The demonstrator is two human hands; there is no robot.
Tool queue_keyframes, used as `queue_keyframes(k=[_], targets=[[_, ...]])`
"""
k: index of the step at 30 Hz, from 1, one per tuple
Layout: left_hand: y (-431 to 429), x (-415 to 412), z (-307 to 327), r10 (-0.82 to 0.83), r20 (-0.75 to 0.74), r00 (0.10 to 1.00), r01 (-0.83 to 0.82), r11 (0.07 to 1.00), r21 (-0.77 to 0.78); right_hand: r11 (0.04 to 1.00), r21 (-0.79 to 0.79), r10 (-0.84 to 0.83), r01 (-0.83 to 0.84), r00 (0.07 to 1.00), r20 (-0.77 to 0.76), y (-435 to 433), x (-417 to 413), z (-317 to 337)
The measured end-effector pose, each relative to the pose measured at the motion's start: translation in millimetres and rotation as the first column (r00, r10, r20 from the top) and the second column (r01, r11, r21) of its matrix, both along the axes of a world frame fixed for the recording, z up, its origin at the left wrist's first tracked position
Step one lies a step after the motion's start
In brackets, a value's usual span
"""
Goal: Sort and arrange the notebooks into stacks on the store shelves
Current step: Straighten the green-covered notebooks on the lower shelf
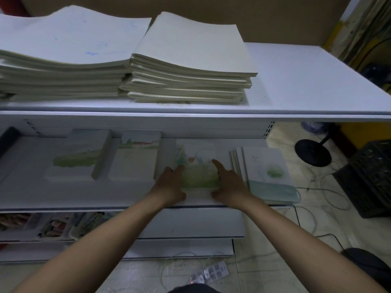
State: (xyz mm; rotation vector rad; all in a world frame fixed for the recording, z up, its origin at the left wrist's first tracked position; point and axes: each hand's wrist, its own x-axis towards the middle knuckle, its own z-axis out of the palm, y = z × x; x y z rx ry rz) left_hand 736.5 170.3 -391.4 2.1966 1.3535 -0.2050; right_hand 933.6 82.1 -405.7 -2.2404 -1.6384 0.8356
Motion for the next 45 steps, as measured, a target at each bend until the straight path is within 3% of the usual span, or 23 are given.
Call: queue_keyframes(k=[4,10,20,29,35,37,40,45], targets=[[1,5,-4,0.009,-0.013,1.000,-0.007,0.997,0.083,0.999,0.026,0.040,-0.042,0.996,0.078,9,-7,5],[14,11,0,-0.022,-0.060,0.998,0.032,0.985,0.170,0.998,0.012,0.061,-0.062,0.996,0.064,22,3,8],[43,17,5,-0.059,0.001,0.998,0.058,0.981,0.188,0.991,0.057,0.116,-0.121,0.990,0.078,48,11,17],[51,16,15,-0.089,0.021,0.996,0.084,0.980,0.182,0.978,-0.051,0.211,-0.205,0.957,0.201,56,11,26],[44,12,19,-0.097,-0.056,0.994,0.105,0.982,0.157,0.995,-0.047,0.089,-0.086,0.993,0.081,35,7,20],[35,16,24,-0.063,-0.083,0.994,0.081,0.970,0.229,1.000,0.009,-0.009,0.009,0.999,0.034,20,12,24],[16,36,30,-0.109,0.085,0.990,0.079,0.951,0.298,0.973,0.186,-0.149,0.133,0.986,0.073,-6,37,31],[-26,91,31,-0.131,0.358,0.924,0.136,0.991,0.012,0.897,0.259,-0.409,0.359,0.895,0.180,-49,100,39]])
